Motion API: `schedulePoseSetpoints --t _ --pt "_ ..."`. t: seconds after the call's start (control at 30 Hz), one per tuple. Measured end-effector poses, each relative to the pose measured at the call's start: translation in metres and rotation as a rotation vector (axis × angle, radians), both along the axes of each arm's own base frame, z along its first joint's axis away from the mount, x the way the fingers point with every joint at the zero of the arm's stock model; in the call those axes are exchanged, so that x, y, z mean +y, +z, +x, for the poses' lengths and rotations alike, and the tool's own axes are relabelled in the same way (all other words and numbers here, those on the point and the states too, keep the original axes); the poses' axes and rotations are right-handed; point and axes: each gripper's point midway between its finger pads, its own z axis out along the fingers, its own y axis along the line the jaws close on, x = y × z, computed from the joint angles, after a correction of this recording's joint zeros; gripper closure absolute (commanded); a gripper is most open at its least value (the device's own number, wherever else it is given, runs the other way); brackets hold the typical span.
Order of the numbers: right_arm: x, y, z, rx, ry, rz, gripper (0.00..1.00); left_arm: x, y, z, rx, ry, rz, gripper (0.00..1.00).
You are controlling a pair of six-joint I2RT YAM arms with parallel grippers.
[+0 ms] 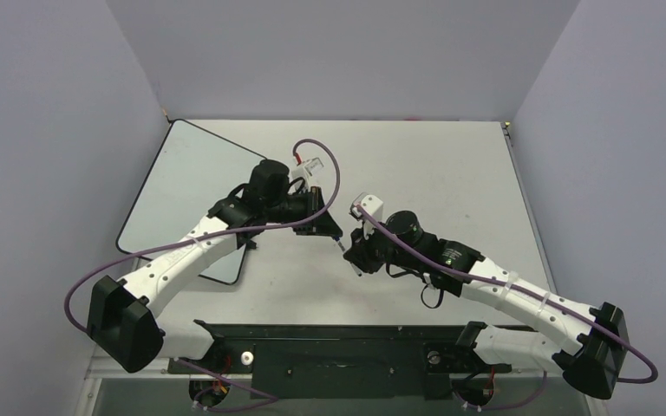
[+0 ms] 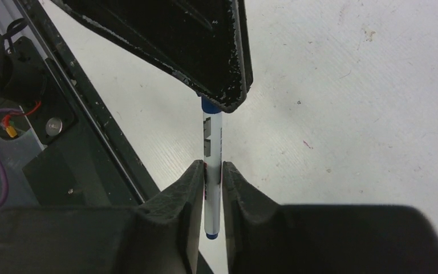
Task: Write a sentence on the whiteboard
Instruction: Pass from the right arm to the left
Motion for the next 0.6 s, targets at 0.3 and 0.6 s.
schedulePoseSetpoints --t 0.3,0.6 --pt "0.002 0.011 0.010 -0.005 -0.064 0.055 0.24 0.004 0.011 0.001 -0.048 0.026 -0.019 1.00" --pt "-0.002 0.065 0.031 0.047 -0.155 0.435 0.26 0.011 0.038 0.019 -0.081 0.116 -0.081 1.00"
